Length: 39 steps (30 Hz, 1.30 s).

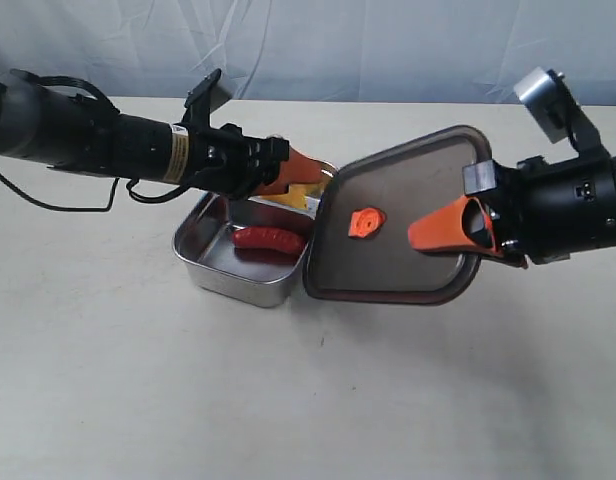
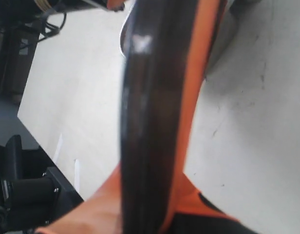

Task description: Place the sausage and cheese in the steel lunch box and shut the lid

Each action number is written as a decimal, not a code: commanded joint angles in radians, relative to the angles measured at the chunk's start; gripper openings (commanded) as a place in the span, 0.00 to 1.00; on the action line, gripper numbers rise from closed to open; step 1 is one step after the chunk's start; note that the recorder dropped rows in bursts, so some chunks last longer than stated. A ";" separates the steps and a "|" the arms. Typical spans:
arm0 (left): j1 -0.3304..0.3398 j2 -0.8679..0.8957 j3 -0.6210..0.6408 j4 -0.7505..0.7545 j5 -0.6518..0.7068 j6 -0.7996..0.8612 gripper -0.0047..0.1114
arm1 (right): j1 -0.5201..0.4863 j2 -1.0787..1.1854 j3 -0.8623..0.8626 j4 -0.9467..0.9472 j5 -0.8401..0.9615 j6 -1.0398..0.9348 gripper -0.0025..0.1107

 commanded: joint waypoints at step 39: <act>0.019 -0.037 -0.005 0.214 0.561 -0.193 0.48 | -0.001 -0.701 -0.005 -0.363 0.055 0.432 0.01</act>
